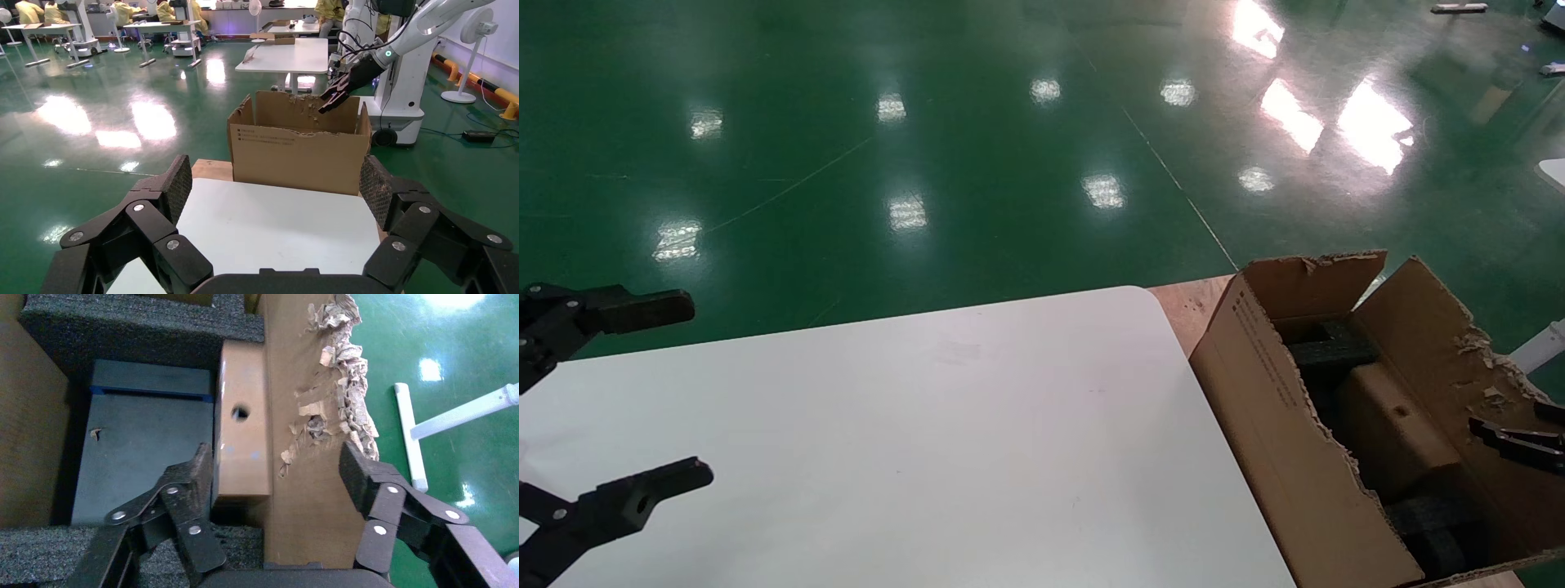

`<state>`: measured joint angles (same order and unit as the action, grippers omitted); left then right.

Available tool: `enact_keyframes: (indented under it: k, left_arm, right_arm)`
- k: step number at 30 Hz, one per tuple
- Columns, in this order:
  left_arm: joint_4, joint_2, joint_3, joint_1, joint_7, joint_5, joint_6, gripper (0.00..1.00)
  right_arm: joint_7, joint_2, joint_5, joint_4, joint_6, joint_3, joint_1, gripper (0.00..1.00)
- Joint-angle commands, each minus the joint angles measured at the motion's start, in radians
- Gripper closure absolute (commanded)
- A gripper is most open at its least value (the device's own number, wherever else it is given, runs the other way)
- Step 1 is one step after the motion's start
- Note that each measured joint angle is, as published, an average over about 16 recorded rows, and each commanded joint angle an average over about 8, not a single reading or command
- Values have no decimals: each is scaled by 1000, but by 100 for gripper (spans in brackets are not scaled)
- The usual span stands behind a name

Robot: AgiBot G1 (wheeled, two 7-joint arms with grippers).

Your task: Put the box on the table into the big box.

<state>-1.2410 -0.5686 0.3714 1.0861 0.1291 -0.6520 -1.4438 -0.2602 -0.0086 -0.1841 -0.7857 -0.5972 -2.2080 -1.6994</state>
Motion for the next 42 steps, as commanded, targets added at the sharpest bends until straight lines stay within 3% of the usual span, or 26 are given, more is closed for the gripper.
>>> enact_keyframes:
  k: [1, 10, 19, 32, 42]
  left_arm:
    - [0, 0, 0, 0, 0, 0, 0, 0]
    - [0, 0, 0, 0, 0, 0, 0, 0]
    - [0, 0, 0, 0, 0, 0, 0, 0]
    - [0, 0, 0, 0, 0, 0, 0, 0]
    - [0, 0, 0, 0, 0, 0, 0, 0]
  right_arm:
    - [0, 0, 0, 0, 0, 1, 0, 0]
    - [-14, -6, 2, -8, -11, 16, -16, 0]
    - [-87, -31, 38, -77, -59, 100, -108, 0]
    - [-114, -51, 158, -288, -113, 235, -276, 0]
    - [-148, -98, 255, -479, -74, 331, -400, 0]
